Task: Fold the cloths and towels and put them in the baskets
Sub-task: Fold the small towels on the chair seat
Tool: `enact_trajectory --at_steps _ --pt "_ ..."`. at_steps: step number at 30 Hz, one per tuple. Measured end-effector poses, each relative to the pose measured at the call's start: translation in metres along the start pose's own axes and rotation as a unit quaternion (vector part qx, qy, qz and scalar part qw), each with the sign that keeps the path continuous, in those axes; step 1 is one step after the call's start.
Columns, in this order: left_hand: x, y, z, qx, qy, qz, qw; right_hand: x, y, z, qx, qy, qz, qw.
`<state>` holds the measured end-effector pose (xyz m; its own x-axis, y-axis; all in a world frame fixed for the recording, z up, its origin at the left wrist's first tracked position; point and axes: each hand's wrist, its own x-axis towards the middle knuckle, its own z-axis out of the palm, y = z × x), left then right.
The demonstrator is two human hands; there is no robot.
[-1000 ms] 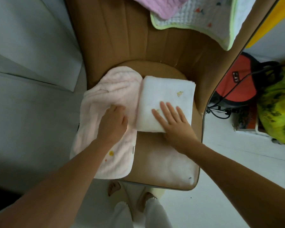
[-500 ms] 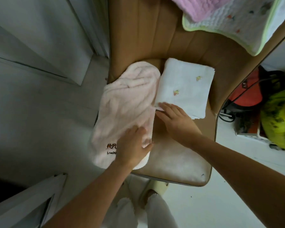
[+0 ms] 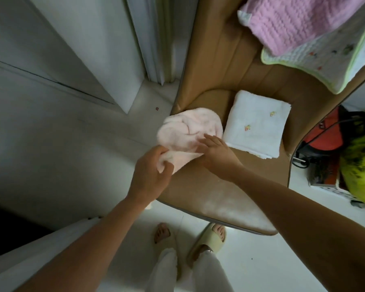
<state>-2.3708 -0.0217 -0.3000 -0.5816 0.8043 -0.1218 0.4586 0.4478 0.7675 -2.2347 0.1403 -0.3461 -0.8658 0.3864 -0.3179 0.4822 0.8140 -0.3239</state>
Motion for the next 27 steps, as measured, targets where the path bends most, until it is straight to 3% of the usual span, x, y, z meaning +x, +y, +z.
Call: enact_trajectory --at_steps 5,7,9,12,15,17,21,27 --pt "0.005 -0.003 -0.076 -0.025 0.155 -0.081 0.984 0.009 -0.05 -0.027 0.091 -0.026 0.077 0.993" --pt "0.005 -0.011 -0.093 -0.015 0.175 -0.099 0.98 0.008 -0.061 -0.033 0.141 -0.044 0.118 0.982" --pt "0.004 -0.016 -0.102 0.003 0.149 -0.127 0.981 0.003 -0.063 -0.04 0.156 -0.013 0.162 0.974" --pt "0.001 -0.02 -0.106 0.075 0.011 -0.121 0.99 -0.023 -0.056 -0.061 0.116 0.051 0.182 0.975" --pt "-0.001 -0.007 -0.109 0.155 -0.131 -0.072 0.977 -0.065 -0.044 -0.09 -0.019 -0.005 0.148 0.989" --pt "0.005 0.014 -0.108 0.222 -0.184 -0.052 0.956 -0.092 -0.032 -0.107 -0.067 -0.028 0.147 0.986" --pt "0.028 0.063 -0.098 0.271 -0.211 0.023 0.939 -0.137 -0.003 -0.135 -0.037 -0.004 0.211 0.977" --pt "0.042 0.109 -0.076 0.29 -0.149 0.168 0.93 -0.203 0.026 -0.154 -0.124 0.167 0.234 0.95"
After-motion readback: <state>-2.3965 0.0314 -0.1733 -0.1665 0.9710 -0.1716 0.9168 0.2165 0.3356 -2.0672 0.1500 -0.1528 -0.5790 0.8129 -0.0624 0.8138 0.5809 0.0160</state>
